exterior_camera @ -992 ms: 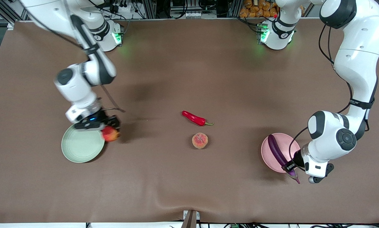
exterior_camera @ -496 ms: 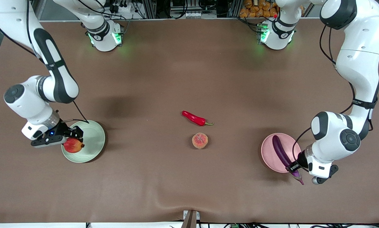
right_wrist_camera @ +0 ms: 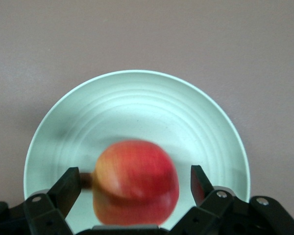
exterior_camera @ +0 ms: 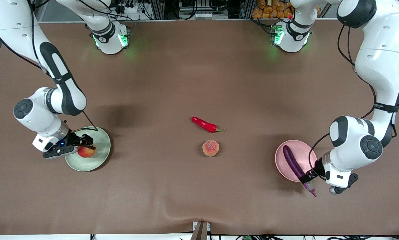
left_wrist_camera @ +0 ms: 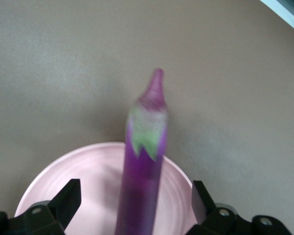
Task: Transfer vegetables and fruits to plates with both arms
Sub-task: 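Place the pomegranate on the green plate while the left gripper places the eggplant, then reach the left gripper to the red chili while the right gripper withdraws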
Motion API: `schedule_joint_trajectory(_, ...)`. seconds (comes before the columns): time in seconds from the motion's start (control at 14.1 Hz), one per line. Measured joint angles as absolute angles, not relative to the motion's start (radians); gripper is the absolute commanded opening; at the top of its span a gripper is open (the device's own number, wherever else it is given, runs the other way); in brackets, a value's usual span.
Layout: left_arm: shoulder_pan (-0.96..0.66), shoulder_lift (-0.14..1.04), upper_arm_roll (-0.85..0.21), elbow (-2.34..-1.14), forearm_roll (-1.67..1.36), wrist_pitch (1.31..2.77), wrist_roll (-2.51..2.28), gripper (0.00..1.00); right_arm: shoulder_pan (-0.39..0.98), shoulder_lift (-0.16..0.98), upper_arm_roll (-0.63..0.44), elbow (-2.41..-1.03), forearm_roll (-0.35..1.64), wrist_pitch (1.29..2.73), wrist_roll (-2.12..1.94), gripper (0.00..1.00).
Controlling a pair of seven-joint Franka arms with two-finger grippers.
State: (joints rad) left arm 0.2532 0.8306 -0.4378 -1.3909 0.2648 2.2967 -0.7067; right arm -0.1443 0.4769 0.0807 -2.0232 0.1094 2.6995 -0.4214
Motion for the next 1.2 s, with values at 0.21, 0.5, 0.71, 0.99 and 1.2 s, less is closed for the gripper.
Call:
schedule_joint_trajectory(0.21, 0.192, 0.765, -0.459, -1.389, 0.254, 2.185, -0.746, 1.00, -0.145, 0.477, 0.085, -2.003, 0.110, 2.667, -0.449, 1.00)
schedule_joint_trajectory(0.5, -0.002, 0.721, -0.474, -1.390, 0.248, 2.128, -1.146, 1.00, -0.145, 0.476, 0.087, -1.886, 0.162, 2.431, -0.519, 1.00)
schedule_joint_trajectory(0.71, -0.153, 0.723, -0.472, -1.398, 0.248, 2.128, -1.512, 1.00, -0.147, 0.478, 0.084, -1.787, 0.319, 2.184, -0.542, 1.00)
schedule_joint_trajectory(0.99, -0.322, 0.742, -0.447, -1.404, 0.270, 2.131, -1.939, 1.00, -0.140, 0.501, 0.093, -1.699, 0.388, 1.980, -0.356, 1.00)
schedule_joint_trajectory(1.2, -0.391, 0.768, -0.423, -1.404, 0.273, 2.154, -2.138, 1.00, -0.052, 0.519, 0.108, -1.580, 0.419, 1.862, -0.036, 1.00)
